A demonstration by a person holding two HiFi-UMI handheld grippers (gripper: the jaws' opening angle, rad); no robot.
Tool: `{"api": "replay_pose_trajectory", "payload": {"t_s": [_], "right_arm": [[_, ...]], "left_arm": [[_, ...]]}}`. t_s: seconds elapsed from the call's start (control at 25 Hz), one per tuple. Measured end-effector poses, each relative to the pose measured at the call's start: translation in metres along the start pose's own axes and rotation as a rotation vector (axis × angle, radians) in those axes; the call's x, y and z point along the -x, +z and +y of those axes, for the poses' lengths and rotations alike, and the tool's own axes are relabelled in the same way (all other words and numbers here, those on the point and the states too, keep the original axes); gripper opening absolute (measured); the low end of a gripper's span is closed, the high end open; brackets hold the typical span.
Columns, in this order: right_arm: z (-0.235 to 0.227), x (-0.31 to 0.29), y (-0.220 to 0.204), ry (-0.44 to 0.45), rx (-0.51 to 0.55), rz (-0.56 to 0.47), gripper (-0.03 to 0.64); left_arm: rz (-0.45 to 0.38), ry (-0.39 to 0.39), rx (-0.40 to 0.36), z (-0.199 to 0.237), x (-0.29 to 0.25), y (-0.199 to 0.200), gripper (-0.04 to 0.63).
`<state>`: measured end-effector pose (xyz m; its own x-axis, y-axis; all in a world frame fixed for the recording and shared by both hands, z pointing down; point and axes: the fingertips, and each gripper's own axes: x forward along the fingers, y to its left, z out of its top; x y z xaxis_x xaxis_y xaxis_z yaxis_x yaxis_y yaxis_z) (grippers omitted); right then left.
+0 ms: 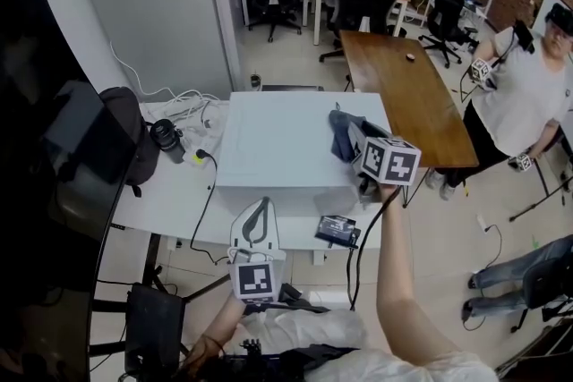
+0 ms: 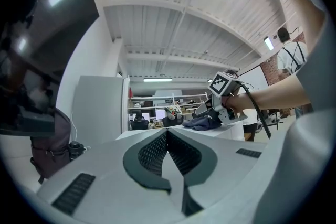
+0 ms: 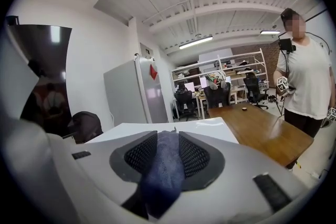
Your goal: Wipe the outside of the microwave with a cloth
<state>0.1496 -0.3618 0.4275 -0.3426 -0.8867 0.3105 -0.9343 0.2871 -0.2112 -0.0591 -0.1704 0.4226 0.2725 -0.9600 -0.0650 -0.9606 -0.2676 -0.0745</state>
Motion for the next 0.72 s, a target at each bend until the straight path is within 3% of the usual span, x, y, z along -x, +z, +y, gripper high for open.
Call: {"api": "replay_pose_trajectory", "payload": {"t_s": [0.24, 0.48, 0.56, 0.72], "right_arm": [[0.000, 0.017, 0.015, -0.031, 0.023, -0.071, 0.156], [0.045, 0.052, 0.025, 0.044, 0.054, -0.153, 0.155], [0.047, 0.057, 0.026, 0.004, 0.104, -0.182, 0.155], [0.033, 0.041, 0.019, -0.042, 0.191, -0.091, 0.156]], "left_arm": [[0.002, -0.018, 0.002, -0.008, -0.001, -0.001, 0.002], [-0.003, 0.009, 0.007, 0.000, 0.003, -0.001, 0.002], [-0.003, 0.020, 0.008, 0.003, 0.006, -0.001, 0.002], [0.007, 0.026, 0.019, 0.005, 0.014, -0.002, 0.002]]}}
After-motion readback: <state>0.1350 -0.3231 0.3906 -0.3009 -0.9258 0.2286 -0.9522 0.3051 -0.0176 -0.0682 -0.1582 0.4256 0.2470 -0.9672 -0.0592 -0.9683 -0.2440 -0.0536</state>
